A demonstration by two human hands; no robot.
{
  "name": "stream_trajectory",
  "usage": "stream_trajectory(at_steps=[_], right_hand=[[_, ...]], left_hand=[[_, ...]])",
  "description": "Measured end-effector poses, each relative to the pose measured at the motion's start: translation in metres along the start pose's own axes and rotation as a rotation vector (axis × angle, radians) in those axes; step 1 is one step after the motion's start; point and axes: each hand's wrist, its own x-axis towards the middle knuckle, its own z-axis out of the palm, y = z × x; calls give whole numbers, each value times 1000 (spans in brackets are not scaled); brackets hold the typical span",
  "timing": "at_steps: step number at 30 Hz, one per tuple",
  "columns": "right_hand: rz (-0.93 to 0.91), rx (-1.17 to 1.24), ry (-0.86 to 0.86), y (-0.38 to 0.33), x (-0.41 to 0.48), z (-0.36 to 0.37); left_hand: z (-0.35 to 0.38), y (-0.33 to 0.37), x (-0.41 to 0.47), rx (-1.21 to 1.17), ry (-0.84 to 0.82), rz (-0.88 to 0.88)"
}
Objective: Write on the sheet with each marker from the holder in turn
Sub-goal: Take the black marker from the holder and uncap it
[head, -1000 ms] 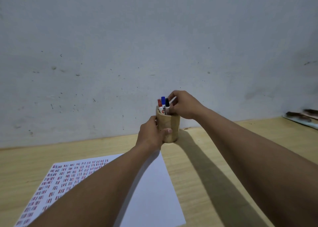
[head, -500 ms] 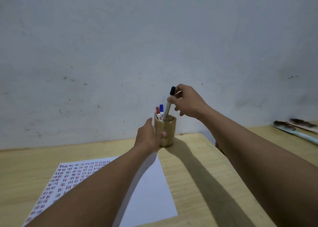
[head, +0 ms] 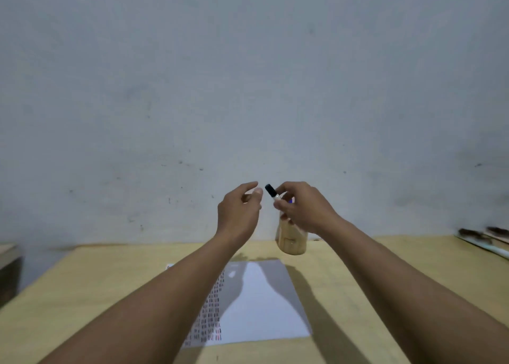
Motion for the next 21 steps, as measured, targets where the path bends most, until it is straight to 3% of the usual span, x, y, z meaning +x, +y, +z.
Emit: stream_trajectory(at_steps=[8,12,14,18,21], right_hand=[[-67,-203,-25,-26,-21,14],[-29,-50,231,-37,-37,30],[113,180,262,-48,-49,39],[569,968,44,-67,-61,56],[673,1392,83,-70,-53,67]], left_hand=[[-37,7,-17,-51,-110,10],[-46,6,-18,-111,44,7],[-51,6,-18,-166,79,-14],[-61,3,-20,-206,8,-39],[-69,-1,-21,-203,-73,-61]])
